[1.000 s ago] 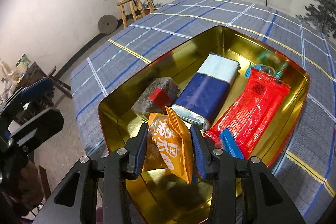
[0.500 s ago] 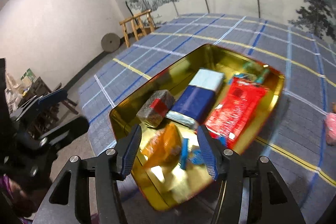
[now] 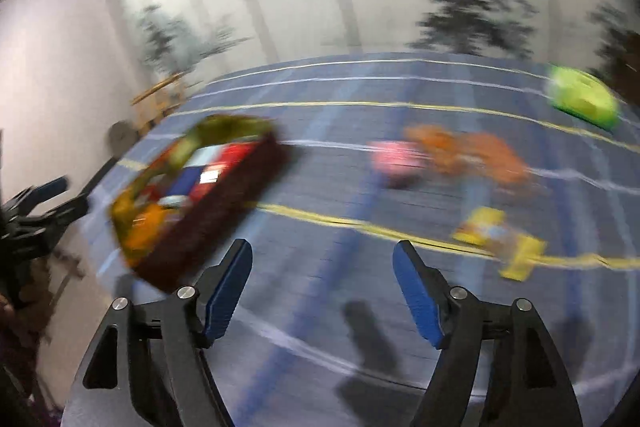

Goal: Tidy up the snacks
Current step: 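Grasp the pink wrapped cake with the left gripper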

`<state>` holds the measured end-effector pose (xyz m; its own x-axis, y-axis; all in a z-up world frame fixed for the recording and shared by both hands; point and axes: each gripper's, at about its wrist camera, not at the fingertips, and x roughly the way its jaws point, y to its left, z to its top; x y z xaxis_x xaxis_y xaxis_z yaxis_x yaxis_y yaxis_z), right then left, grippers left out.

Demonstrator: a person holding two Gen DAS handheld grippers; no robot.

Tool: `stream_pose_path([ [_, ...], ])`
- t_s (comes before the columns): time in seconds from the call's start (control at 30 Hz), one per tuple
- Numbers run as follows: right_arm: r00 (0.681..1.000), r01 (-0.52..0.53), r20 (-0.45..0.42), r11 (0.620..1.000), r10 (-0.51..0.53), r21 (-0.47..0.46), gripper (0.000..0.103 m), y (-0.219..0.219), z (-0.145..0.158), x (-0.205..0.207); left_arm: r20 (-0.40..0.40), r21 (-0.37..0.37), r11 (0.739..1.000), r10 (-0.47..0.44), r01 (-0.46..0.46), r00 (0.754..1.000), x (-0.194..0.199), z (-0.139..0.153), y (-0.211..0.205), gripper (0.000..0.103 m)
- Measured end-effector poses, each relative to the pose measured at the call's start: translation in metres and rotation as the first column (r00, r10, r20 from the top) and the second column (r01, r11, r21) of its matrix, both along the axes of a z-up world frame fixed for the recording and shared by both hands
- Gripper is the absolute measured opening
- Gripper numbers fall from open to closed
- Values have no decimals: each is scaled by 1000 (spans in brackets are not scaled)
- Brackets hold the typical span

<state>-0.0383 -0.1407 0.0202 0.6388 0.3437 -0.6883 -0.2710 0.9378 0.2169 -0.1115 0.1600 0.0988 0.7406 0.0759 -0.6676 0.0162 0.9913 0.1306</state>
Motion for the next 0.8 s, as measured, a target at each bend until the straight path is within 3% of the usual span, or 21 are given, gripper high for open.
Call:
stream_pose_path([
  [0.17,986,165,8,984,-164,-73,78,-72,-7,5,-34,-5,991,-131,131,991,16,-1,-42,102],
  [0.3,976,216,21,971,-215,-107,78,-108,-15,6,-121,-77,962,-271,263,955,43,-3,-84,102],
  [0.43,971,238,16,968,-238,-83,78,-129,-22,10,-174,-161,936,-340,314,924,85,-6,-126,102],
  [0.53,970,243,12,968,-243,-58,78,-142,-27,13,-193,-179,933,-346,313,918,120,-13,-153,101],
  [0.63,972,236,10,971,-236,-34,78,-148,-30,14,-228,-194,932,-345,304,911,154,-23,-173,90],
  [0.7,974,227,22,974,-226,-23,78,-149,-29,15,-273,-197,937,-336,290,901,178,-34,-186,76],
  [0.8,979,204,26,979,-204,-3,79,-149,-30,14,-339,-214,941,-324,263,883,205,-51,-197,71],
])
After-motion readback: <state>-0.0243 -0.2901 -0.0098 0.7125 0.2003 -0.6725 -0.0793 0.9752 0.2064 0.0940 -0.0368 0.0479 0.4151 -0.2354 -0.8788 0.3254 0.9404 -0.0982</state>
